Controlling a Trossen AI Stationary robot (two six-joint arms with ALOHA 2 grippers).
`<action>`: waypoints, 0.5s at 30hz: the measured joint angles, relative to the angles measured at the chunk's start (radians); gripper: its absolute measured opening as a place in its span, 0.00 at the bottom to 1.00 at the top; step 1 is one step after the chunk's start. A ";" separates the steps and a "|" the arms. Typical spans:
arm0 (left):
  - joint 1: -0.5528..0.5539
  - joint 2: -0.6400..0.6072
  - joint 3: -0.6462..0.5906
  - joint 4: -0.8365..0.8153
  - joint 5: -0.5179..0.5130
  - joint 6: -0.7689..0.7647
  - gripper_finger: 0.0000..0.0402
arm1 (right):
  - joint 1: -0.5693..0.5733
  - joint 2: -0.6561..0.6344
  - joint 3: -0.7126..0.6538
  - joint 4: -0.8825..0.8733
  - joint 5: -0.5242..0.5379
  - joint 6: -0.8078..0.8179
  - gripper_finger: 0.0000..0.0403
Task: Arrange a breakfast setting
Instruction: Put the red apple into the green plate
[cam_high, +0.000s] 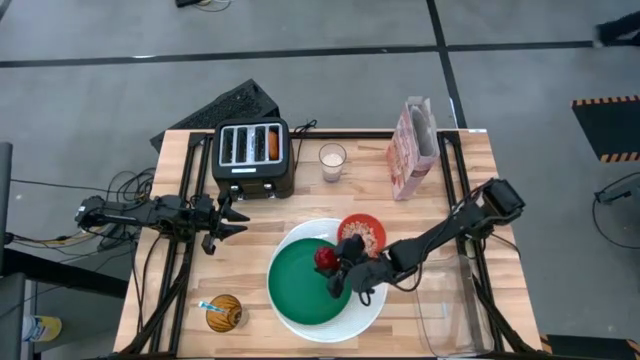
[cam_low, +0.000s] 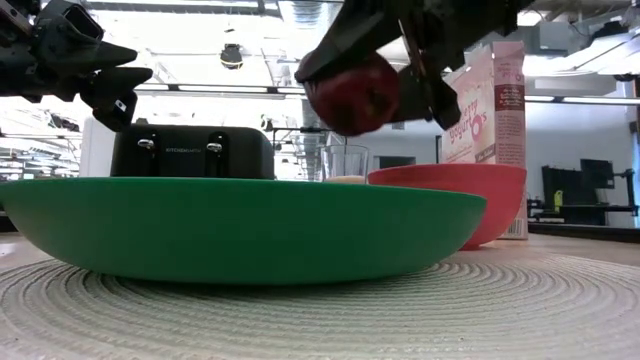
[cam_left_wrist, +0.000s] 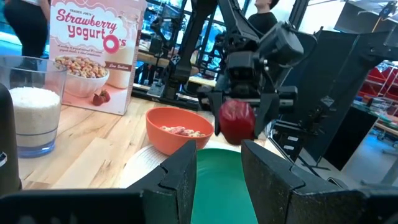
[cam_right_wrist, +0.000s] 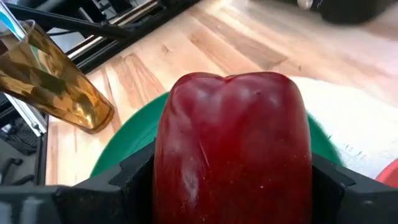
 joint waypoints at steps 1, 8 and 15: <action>0.000 0.000 0.000 0.000 0.000 0.000 0.28 | 0.003 0.007 0.000 0.000 -0.001 0.015 0.74; 0.000 0.000 0.000 0.000 0.000 0.000 0.28 | 0.031 0.023 0.000 0.001 -0.001 0.103 0.74; 0.000 0.000 0.000 0.000 0.000 0.000 0.28 | 0.054 0.023 0.000 -0.001 -0.002 0.211 0.74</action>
